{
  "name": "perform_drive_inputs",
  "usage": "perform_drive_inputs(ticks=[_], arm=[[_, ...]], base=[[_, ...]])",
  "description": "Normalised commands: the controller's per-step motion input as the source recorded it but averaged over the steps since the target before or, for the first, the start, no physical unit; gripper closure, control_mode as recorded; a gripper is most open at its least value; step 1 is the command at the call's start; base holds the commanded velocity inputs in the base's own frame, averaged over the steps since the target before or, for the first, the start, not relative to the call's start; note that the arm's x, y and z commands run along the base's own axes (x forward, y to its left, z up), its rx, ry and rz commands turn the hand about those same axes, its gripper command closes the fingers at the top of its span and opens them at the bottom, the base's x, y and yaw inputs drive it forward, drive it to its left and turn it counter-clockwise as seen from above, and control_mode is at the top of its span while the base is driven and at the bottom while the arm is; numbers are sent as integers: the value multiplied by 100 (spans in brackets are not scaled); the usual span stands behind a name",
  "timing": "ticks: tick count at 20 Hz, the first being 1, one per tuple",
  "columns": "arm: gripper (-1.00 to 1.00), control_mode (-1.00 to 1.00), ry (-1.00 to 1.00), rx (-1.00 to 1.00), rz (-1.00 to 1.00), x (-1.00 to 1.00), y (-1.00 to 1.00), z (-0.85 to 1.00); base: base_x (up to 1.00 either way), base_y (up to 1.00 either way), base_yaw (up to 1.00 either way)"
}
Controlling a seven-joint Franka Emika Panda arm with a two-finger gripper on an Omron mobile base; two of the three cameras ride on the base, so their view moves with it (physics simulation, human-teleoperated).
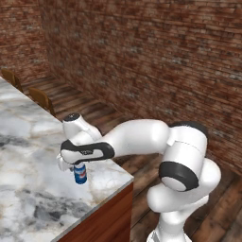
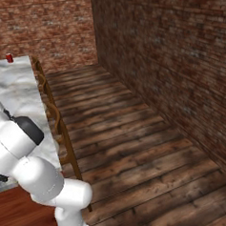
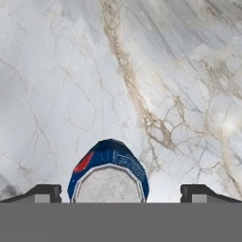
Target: Four empty soda cans are scattered around the kitchen. Gather all the cans and cluster them next to the stove for recycling.
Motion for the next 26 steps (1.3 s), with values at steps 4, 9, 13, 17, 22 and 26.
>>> perform_drive_inputs(ticks=[4, 9, 13, 17, 22, 26], arm=[[-100, -100, 0, 0, -3, 22, 1, -7], [-100, -100, 2, 0, -4, -15, -3, -19], [-100, -100, 0, 0, -3, -16, -2, -11], [-100, -100, -1, 0, -5, -13, -15, -8], [-100, -100, 0, 0, -6, -14, -21, -17], [-100, -100, 0, 0, -5, -11, -7, -28]], base=[[0, 0, 0], [0, 0, 0], [0, 0, 0], [0, 0, 0], [0, 0, 0], [0, 0, 0]])
